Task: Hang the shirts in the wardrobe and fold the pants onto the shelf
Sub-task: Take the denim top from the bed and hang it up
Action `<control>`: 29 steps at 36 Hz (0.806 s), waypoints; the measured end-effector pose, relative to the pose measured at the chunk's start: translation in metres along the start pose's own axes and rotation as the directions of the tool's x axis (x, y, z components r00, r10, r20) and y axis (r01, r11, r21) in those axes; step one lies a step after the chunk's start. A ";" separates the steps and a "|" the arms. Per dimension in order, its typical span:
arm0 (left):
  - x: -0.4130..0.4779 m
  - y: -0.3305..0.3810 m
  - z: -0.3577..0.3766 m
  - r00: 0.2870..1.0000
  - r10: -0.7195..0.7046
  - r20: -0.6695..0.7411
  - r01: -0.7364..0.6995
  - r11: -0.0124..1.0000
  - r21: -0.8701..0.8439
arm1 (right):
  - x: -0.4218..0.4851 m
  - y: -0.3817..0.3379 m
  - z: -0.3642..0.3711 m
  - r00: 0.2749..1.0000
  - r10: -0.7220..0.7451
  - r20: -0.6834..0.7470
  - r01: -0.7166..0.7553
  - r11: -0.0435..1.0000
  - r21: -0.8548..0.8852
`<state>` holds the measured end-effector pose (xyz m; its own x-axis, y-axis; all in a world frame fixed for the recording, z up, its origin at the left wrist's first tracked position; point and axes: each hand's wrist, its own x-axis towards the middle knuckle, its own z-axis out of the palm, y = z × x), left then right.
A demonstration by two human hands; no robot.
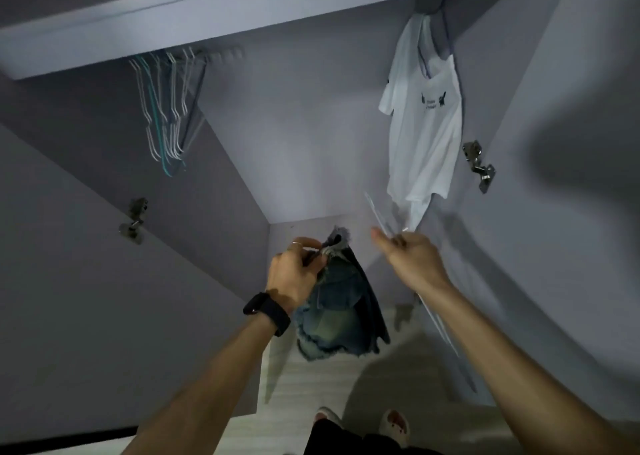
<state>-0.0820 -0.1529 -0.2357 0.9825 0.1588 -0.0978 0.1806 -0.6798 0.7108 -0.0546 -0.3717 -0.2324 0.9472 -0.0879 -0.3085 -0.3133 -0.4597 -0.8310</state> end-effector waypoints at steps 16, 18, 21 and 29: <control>-0.009 -0.064 -0.087 0.987 -0.146 0.061 0.130 0.968 0.216 | 0.039 -0.018 0.042 0.999 -0.045 0.029 0.043 0.997 0.062; -0.013 -0.091 -0.103 0.979 -0.196 0.051 0.160 0.905 0.395 | 0.048 -0.022 0.018 0.994 -0.110 -0.029 0.111 0.993 0.029; -0.016 -0.114 -0.115 0.977 -0.210 -0.043 0.207 0.874 0.440 | 0.048 -0.035 0.005 0.958 -0.281 0.052 0.285 0.948 -0.138; -0.013 -0.122 -0.123 0.973 -0.215 -0.077 0.226 0.856 0.465 | 0.062 -0.046 0.010 0.948 -0.318 0.010 0.308 0.911 -0.275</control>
<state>-0.1222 0.0164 -0.2354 0.9140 0.3563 -0.1942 0.3984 -0.8789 0.2622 0.0179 -0.3472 -0.2181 0.9969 0.0718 -0.0329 0.0257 -0.6884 -0.7249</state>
